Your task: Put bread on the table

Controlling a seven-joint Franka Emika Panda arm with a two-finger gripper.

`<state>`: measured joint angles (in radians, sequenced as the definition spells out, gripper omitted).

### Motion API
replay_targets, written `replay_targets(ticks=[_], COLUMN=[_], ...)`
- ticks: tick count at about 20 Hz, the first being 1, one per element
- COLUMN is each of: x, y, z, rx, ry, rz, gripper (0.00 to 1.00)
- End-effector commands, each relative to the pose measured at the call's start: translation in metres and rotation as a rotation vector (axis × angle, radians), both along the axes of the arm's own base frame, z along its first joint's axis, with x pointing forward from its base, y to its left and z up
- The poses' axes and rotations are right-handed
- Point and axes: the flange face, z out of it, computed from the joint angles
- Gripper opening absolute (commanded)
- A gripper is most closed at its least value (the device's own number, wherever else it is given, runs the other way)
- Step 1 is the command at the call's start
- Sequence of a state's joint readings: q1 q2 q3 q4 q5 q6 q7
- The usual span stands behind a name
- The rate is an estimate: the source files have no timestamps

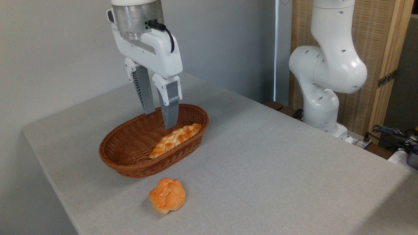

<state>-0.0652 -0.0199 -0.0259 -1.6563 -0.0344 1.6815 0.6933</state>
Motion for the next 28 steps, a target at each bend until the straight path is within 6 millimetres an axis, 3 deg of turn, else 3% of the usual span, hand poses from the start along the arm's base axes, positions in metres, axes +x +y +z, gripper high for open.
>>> replay_targets(ticks=[1,5,16,24,28], x=[-0.002,-0.005,-0.001,-0.001,0.0], y=[-0.001,0.0,0.005,0.022,0.017], z=[0.011,0.02,0.014,0.016,0.015], rx=[-0.03,-0.024,-0.012,-0.011,-0.012], ry=[0.01,0.038,0.046,0.044,0.045], rz=[0.019,0.006,-0.027,-0.011,-0.018], gripper=[1.0,1.0,1.0,1.0,1.0])
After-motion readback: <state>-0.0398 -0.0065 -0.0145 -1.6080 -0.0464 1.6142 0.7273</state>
